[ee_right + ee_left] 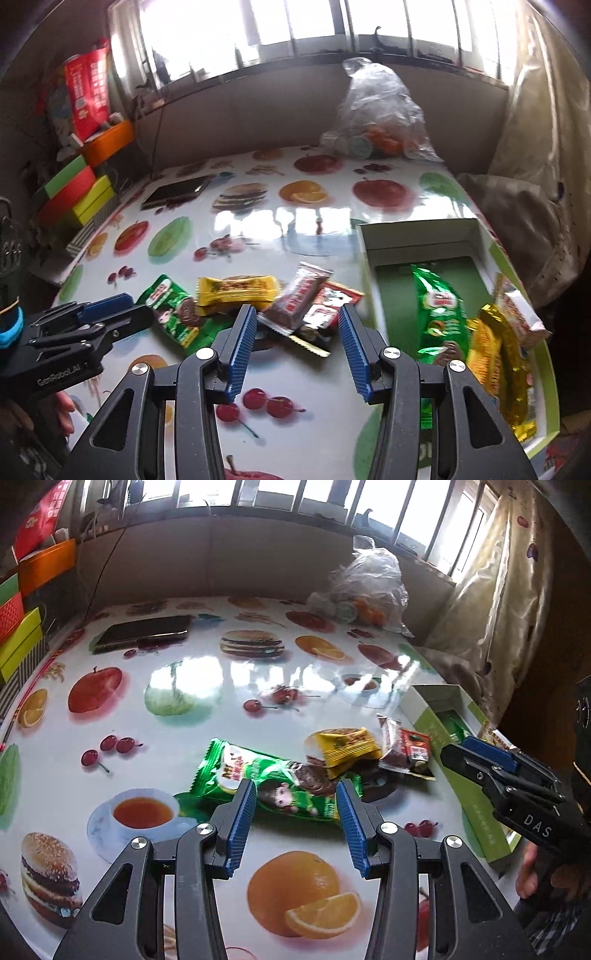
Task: Organize snacks
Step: 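Move both open tools back to the snack pile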
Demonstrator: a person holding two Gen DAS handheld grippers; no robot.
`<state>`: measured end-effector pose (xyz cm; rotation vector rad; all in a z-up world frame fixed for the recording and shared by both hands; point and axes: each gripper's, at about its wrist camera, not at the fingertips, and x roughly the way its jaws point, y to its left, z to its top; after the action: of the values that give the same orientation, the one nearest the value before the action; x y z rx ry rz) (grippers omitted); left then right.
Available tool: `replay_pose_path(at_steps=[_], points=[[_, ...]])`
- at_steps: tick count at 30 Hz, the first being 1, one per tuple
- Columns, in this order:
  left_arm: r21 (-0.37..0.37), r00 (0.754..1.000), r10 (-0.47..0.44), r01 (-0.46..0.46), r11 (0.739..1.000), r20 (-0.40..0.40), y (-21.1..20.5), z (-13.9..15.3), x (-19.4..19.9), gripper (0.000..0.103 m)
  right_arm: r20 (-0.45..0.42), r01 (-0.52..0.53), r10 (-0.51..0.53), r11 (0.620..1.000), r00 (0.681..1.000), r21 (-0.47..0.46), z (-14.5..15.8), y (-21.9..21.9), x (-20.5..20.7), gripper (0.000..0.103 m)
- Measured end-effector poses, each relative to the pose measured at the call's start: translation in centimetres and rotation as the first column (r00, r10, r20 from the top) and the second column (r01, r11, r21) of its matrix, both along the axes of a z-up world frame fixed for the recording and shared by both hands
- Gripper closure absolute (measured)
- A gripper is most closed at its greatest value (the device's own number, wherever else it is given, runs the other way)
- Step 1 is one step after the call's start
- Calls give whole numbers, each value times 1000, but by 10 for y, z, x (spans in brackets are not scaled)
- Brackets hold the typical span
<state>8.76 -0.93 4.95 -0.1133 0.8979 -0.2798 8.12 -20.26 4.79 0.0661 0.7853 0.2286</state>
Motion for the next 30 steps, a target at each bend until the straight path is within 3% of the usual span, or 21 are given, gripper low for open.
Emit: replay_pose_path(at_steps=[12,20,30], points=[[-26,998,37,-38,999,-55,20,-15,5,56,-41,-110,109,994,993,-14,-15,37,14,56],[-53,995,7,-12,999,-96,17,-22,14,56,-61,-138,136,990,989,-34,-23,51,21,56],[0,994,-7,7,1000,-113,13,-29,29,56,-74,-141,137,989,988,-43,-25,50,29,56]])
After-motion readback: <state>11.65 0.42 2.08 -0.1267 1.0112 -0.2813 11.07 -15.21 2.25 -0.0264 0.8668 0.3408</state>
